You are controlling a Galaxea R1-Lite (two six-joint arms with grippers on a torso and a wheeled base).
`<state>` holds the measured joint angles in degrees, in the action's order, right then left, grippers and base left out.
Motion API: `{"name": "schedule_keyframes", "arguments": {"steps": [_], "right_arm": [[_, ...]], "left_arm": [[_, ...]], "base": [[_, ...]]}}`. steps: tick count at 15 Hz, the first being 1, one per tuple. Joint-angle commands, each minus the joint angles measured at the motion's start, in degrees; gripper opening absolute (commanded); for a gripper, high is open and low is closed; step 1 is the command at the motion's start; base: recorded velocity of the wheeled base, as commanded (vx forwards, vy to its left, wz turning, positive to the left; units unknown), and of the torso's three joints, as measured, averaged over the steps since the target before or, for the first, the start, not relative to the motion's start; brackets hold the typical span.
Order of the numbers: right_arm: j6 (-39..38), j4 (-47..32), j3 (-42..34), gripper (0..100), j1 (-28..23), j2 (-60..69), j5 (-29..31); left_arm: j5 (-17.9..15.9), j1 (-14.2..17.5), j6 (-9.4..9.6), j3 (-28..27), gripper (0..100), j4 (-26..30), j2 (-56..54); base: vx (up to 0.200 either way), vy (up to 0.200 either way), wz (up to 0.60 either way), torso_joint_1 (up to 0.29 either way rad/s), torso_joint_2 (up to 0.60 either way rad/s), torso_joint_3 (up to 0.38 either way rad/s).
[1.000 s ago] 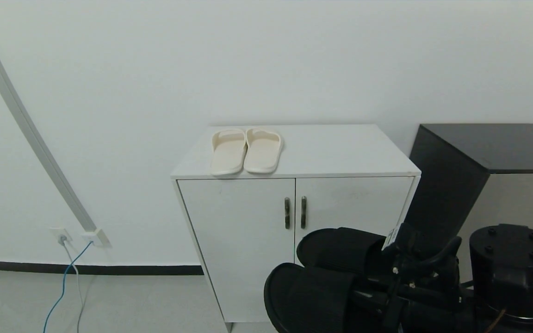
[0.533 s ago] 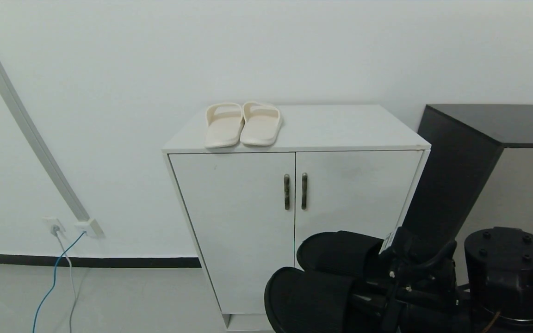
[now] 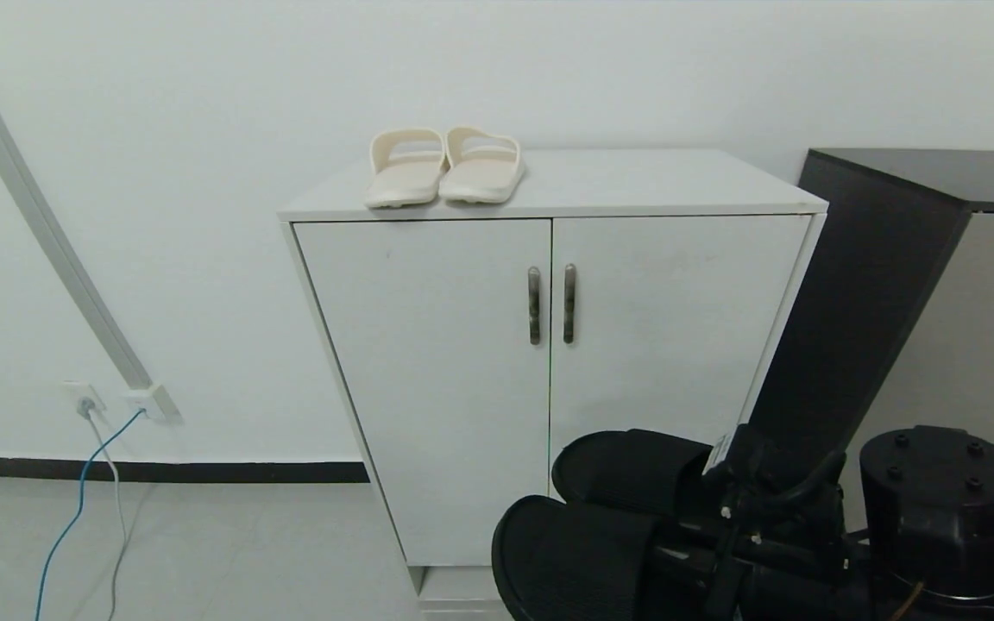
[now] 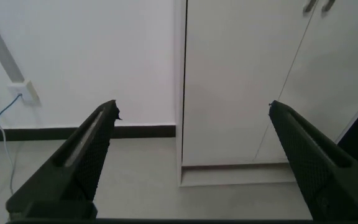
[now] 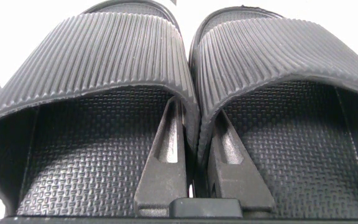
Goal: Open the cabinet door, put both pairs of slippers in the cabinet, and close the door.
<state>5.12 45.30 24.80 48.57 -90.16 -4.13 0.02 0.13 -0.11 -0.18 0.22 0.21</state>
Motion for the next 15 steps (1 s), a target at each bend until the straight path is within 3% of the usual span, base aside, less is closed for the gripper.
{"name": "schedule_keyframes", "arguments": {"steps": [1,4,5,6,7,8,10,11,12,13,15], "right_arm": [[0.33,0.05,-0.01,0,0.04,-0.28,0.00],[0.42,0.05,-0.36,0,0.04,-0.28,-0.09],[0.33,0.05,-0.36,0,0.04,-0.28,0.00],[0.24,0.05,-0.27,0,0.04,-0.37,0.00],[0.24,0.05,-0.19,0,-0.05,-0.45,0.00],[0.24,0.05,-0.36,0,-0.05,-0.45,0.00],[0.33,0.05,-0.45,0,-0.05,-0.37,0.00],[0.33,0.05,-0.45,0,-0.05,-0.37,0.00],[0.24,0.05,-0.45,0,-0.05,-0.37,0.00],[0.33,0.05,-0.45,0,-0.05,-0.54,0.00],[0.24,0.14,-0.19,0,-0.05,-0.72,0.00]], "left_arm": [[0.06,-0.05,1.16,-0.08,100,-0.04,1.46],[-0.46,-0.31,3.89,-0.34,100,-0.48,7.26],[-1.34,-0.40,2.57,-5.09,100,-1.89,9.99],[-1.61,-0.40,-1.56,-11.51,100,-2.07,13.59],[-2.13,-0.40,-3.85,-16.08,100,-2.07,19.04],[-3.45,-0.40,-3.85,-17.04,100,-2.59,23.87],[-9.78,-0.57,-3.85,-17.13,100,-5.05,29.32],[-16.90,-0.57,-3.93,-17.31,100,-7.60,33.28],[-20.68,-0.57,-3.85,-17.48,100,-8.74,35.83],[-23.67,-0.66,-3.67,-17.66,100,-9.45,38.82],[-25.60,-1.28,-3.49,-19.77,100,-11.82,45.23]], "base": [[0.000,0.000,0.00,-0.100,0.46,0.364],[0.000,0.000,0.00,-0.064,0.45,0.382],[0.000,0.000,0.00,-0.032,0.45,0.403],[0.000,0.000,0.00,-0.027,0.44,0.413],[0.000,0.000,0.00,-0.002,0.29,0.266],[0.000,0.000,0.00,0.000,0.00,0.000],[0.000,0.000,0.00,0.000,0.00,0.000],[0.000,0.000,0.00,0.000,0.00,0.000],[0.000,0.000,0.00,0.000,0.00,0.000],[0.000,0.000,0.00,0.000,0.00,0.000],[0.000,0.000,0.00,0.004,0.07,0.084]]}}
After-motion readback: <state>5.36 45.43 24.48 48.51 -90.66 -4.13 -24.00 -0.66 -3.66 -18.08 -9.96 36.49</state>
